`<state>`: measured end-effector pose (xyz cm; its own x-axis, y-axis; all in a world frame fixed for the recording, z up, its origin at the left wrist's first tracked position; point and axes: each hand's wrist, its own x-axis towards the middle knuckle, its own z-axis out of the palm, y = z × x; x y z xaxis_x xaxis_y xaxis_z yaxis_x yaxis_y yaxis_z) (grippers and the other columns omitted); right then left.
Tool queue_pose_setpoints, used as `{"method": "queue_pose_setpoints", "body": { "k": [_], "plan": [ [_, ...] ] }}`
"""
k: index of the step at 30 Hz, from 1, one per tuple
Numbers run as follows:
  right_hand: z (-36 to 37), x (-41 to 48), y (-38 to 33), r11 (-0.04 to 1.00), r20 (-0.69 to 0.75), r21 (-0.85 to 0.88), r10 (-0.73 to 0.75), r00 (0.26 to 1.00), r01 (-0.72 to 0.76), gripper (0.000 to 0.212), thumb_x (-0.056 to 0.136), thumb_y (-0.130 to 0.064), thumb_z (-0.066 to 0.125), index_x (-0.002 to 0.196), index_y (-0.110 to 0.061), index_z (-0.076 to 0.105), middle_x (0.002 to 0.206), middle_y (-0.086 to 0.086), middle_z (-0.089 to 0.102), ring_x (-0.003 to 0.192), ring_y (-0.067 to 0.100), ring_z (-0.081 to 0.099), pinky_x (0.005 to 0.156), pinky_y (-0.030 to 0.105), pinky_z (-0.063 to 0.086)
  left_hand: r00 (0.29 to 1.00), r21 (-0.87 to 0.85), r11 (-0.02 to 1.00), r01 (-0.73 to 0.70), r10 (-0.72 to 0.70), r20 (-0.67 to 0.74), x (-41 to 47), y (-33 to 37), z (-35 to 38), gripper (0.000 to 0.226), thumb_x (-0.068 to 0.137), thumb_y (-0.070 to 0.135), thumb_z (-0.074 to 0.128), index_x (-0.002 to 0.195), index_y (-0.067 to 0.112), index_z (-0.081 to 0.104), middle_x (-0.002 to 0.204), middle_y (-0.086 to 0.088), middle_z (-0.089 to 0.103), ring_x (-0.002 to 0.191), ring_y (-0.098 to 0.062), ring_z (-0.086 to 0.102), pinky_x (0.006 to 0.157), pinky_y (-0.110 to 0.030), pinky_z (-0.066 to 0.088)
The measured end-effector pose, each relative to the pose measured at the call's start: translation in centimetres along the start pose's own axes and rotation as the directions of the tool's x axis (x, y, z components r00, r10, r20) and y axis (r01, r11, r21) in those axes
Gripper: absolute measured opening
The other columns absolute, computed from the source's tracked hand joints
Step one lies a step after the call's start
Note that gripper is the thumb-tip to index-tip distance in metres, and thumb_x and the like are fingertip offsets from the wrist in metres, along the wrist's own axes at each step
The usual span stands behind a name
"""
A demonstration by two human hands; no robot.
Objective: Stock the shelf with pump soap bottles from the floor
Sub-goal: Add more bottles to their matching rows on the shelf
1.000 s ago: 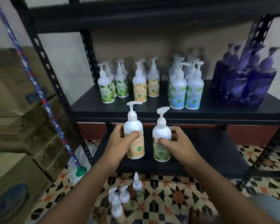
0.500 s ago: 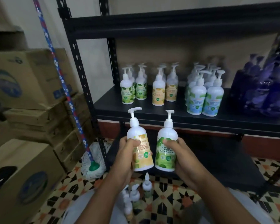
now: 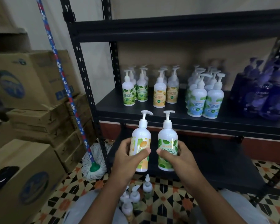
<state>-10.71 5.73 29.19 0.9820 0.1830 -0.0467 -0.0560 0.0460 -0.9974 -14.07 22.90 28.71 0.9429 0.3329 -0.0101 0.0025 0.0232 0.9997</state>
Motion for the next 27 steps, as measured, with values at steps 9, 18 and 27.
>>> {"method": "queue_pose_setpoints", "body": {
  "k": [9, 18, 27],
  "plan": [
    [0.8, 0.9, -0.1, 0.995, -0.010, -0.033, -0.090, 0.996, 0.090, 0.043, 0.082, -0.024, 0.081, 0.121, -0.030, 0.062, 0.098, -0.011, 0.075, 0.088, 0.003, 0.072, 0.066, 0.018, 0.056, 0.980, -0.349, 0.916, 0.196, -0.172, 0.098, 0.9, 1.1, -0.1, 0.031, 0.099, 0.021, 0.044, 0.120, 0.006, 0.062, 0.105, -0.020, 0.074, 0.081, -0.031, 0.073, 0.069, -0.041, 0.055],
    [3.6, 7.4, -4.2, 0.976, 0.027, -0.071, -0.204, 0.979, 0.206, 0.036, 0.083, -0.024, 0.081, 0.113, -0.030, 0.064, 0.096, -0.014, 0.076, 0.088, 0.003, 0.073, 0.069, 0.018, 0.055, 0.999, -0.344, 0.939, -0.012, -0.001, -0.038, 8.8, 5.0, -1.7, 0.035, 0.091, 0.019, 0.071, 0.122, 0.016, 0.054, 0.112, -0.015, 0.072, 0.090, -0.031, 0.075, 0.071, -0.044, 0.060],
    [7.9, 17.4, -6.9, 0.929, -0.004, -0.193, -0.324, 0.946, 0.317, 0.031, 0.085, -0.028, 0.080, 0.110, -0.030, 0.061, 0.100, -0.013, 0.074, 0.088, -0.003, 0.070, 0.069, 0.013, 0.053, 0.995, -0.328, 0.942, -0.071, 0.041, -0.096, 13.9, 4.4, -4.7, 0.024, 0.093, 0.023, 0.065, 0.116, 0.023, 0.060, 0.109, -0.010, 0.073, 0.086, -0.029, 0.075, 0.068, -0.040, 0.060]
  ]
}}
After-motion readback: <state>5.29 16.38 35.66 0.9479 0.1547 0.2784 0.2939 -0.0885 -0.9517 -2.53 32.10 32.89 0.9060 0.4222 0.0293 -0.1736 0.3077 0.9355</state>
